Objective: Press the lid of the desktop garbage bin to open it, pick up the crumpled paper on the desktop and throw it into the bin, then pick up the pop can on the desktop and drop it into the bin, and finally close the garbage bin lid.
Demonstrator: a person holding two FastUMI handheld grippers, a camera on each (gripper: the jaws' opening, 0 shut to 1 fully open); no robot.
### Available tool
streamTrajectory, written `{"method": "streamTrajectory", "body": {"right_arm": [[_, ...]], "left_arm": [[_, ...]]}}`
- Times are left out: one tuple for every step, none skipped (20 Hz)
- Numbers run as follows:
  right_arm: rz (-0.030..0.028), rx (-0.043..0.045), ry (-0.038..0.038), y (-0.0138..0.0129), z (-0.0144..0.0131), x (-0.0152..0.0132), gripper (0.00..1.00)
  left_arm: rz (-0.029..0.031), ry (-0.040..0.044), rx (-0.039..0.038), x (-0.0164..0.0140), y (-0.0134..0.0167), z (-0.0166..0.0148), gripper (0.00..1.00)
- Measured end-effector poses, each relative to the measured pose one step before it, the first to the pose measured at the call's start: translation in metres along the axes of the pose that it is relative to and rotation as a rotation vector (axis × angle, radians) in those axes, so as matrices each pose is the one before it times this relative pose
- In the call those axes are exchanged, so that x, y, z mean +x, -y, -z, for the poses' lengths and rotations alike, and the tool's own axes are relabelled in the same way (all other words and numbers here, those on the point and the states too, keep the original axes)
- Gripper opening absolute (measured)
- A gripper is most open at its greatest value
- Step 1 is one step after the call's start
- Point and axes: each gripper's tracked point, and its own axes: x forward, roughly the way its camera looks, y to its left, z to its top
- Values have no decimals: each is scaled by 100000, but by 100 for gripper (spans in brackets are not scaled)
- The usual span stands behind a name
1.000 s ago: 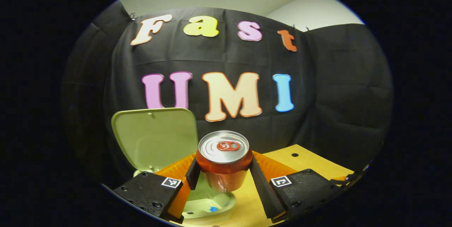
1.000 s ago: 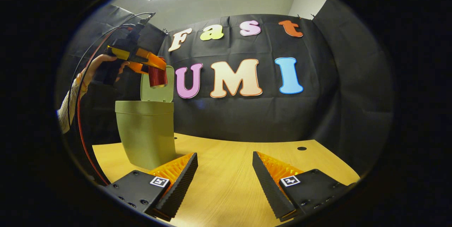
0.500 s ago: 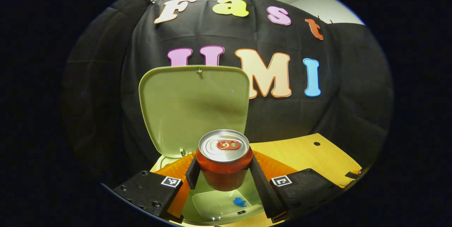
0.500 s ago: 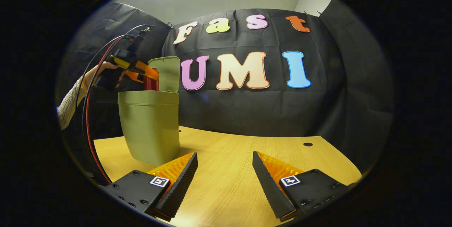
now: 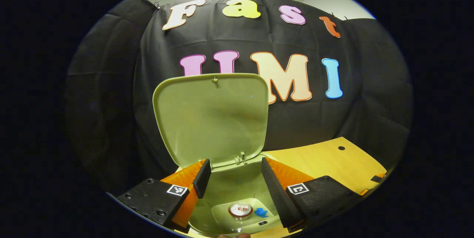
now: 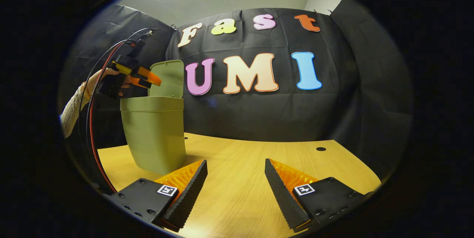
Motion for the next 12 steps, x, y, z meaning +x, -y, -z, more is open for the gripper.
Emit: {"method": "streamTrajectory", "body": {"right_arm": [[-51,-186,165,49,-177,-57,98],[123,-185,176,56,-103,-137,98],[-24,-243,128,0,7,-40,98],[-85,-415,142,2,-10,-112,98],[40,-387,130,37,-116,-6,98],[98,-194,239,81,-39,-7,98],[135,16,313,85,-190,-110,98],[242,197,237,149,-235,23,98],[388,185,193,194,25,-67,98],[433,143,173,206,39,56,98],[536,166,-143,184,103,32,98],[375,63,-414,140,212,-3,98]], "left_arm": [[-823,1705,1441,-261,-5,-725,84],[-527,1485,1818,-136,93,-816,82],[-853,1468,1774,-265,77,-699,82],[-1230,1530,1362,-61,-117,-954,82],[-699,1361,1041,-78,10,-840,82],[-877,1360,-244,70,-58,-1034,83],[-149,1182,-585,-54,-54,-1065,82],[-81,1432,-541,114,-104,-1205,83],[-671,1405,-685,184,-253,-1121,83],[-805,1819,-651,339,-226,-1321,82],[-917,1701,67,249,-377,-1205,82],[-1398,1188,374,467,-559,-1144,83]]}}
